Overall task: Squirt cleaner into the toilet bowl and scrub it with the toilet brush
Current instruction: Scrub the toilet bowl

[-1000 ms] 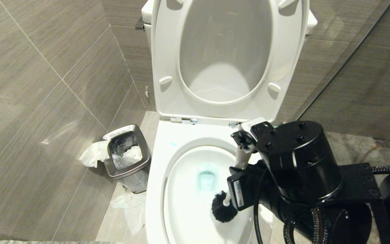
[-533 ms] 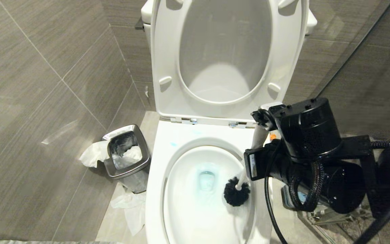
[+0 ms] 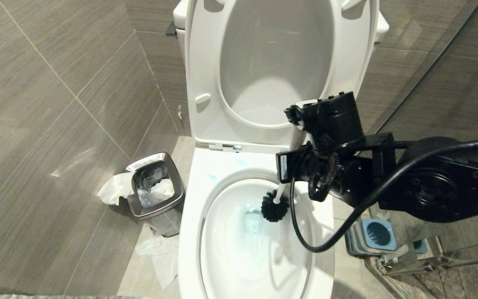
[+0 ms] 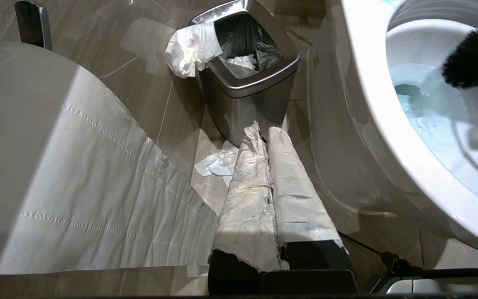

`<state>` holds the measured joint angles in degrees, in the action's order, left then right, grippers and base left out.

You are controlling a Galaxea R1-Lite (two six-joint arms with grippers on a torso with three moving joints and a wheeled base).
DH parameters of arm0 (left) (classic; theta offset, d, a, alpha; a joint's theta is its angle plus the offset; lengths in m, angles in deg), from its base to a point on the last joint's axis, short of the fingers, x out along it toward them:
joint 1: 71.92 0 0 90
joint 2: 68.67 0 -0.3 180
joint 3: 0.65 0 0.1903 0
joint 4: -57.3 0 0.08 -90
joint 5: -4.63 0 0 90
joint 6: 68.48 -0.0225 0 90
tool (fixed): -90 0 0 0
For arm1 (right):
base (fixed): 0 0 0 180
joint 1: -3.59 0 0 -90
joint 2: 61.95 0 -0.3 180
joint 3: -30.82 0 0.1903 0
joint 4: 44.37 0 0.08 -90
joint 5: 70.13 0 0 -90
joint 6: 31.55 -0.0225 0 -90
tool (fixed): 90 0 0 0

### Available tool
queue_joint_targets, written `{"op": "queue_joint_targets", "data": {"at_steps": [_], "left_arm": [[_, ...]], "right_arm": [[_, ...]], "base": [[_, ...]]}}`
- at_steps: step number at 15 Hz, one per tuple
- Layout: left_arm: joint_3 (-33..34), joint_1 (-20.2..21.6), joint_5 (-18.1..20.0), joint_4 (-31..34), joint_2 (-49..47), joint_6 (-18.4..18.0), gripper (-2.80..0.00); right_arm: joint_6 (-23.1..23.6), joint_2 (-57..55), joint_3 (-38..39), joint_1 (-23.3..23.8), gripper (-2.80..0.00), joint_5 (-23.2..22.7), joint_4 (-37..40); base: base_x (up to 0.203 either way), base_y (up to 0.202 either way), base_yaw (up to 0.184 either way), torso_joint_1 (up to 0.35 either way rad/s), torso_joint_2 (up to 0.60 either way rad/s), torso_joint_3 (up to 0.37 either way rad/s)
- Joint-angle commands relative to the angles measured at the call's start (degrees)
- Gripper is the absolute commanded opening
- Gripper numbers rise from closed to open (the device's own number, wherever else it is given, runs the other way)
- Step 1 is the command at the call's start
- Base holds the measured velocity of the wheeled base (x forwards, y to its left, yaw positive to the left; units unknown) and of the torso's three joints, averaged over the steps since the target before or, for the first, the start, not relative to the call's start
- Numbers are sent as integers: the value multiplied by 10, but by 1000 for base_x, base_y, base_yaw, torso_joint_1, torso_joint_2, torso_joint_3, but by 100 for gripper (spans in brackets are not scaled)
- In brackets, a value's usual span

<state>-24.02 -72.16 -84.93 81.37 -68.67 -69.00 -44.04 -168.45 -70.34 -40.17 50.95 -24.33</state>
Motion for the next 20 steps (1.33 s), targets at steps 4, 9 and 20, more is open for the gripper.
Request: {"op": "queue_joint_targets", "data": {"at_steps": [4, 9, 20], "left_arm": [[1, 0, 0, 0, 0, 0, -280], [1, 0, 0, 0, 0, 0, -280], [1, 0, 0, 0, 0, 0, -280]], "right_arm": [[9, -60, -50, -11, -280, 0, 0], [3, -117, -66, -11, -280, -4, -2], [2, -173, -136, -12, -280, -3, 1]], "base": [[0, 0, 0, 0, 0, 0], [0, 0, 0, 0, 0, 0], [0, 0, 0, 0, 0, 0]]}}
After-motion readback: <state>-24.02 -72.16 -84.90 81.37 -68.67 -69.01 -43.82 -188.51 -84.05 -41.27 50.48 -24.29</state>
